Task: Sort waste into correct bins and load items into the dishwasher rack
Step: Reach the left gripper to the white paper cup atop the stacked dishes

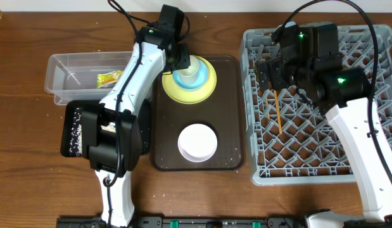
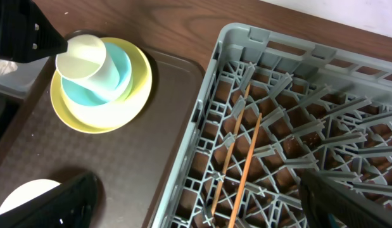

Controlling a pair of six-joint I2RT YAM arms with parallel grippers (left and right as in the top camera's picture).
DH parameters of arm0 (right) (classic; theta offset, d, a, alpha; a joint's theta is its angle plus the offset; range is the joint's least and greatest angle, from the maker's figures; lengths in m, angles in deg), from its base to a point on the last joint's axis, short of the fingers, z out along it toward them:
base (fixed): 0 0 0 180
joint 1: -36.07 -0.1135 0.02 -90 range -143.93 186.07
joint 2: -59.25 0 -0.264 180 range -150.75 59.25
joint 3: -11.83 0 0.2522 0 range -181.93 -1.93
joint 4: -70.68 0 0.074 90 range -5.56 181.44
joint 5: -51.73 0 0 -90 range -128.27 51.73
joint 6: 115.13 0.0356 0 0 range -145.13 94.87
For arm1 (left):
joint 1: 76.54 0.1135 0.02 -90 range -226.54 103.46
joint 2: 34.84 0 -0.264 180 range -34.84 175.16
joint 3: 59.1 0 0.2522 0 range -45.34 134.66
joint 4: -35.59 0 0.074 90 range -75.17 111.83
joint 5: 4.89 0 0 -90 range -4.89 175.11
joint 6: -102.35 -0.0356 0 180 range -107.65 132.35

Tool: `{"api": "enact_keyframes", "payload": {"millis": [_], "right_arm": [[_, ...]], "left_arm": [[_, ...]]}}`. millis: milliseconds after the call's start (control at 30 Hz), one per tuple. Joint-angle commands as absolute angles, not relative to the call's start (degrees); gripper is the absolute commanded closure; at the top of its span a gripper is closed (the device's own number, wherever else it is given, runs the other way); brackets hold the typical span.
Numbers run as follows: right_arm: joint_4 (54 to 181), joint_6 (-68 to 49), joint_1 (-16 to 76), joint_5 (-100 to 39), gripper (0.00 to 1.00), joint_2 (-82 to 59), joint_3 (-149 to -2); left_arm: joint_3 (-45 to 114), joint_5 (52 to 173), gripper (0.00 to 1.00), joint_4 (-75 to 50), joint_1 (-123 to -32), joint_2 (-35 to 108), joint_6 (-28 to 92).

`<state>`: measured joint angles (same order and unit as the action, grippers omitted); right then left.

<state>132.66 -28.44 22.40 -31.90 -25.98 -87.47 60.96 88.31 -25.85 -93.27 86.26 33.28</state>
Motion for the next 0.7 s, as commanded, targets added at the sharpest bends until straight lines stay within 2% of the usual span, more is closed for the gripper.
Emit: {"api": "enact_keyframes", "payload": {"millis": [0, 67, 333, 500, 667], "right_arm": [[132.7, -27.7, 22.5, -32.1, 0.01, -26.3, -87.9], [132.7, -27.7, 22.5, -32.1, 0.01, -26.3, -87.9], [132.8, -27.7, 22.5, -32.1, 0.01, -26.3, -87.9], [132.7, -27.7, 22.5, -32.1, 0.01, -26.3, -87.9], [132.7, -27.7, 22.5, -32.1, 0.01, -26.3, -87.9]], "left_arm": [[60.6, 87.2, 0.67, -25.6, -93.6, 88.8, 32.7], [60.6, 87.2, 0.72, -25.2, -93.6, 89.4, 32.8], [60.1, 87.2, 0.74, -24.9, -93.7, 89.5, 32.8], [59.6, 87.2, 0.80, -25.0, -93.7, 89.5, 32.8], [59.5, 87.2, 0.81, -25.3, -93.7, 89.5, 32.8]]}}
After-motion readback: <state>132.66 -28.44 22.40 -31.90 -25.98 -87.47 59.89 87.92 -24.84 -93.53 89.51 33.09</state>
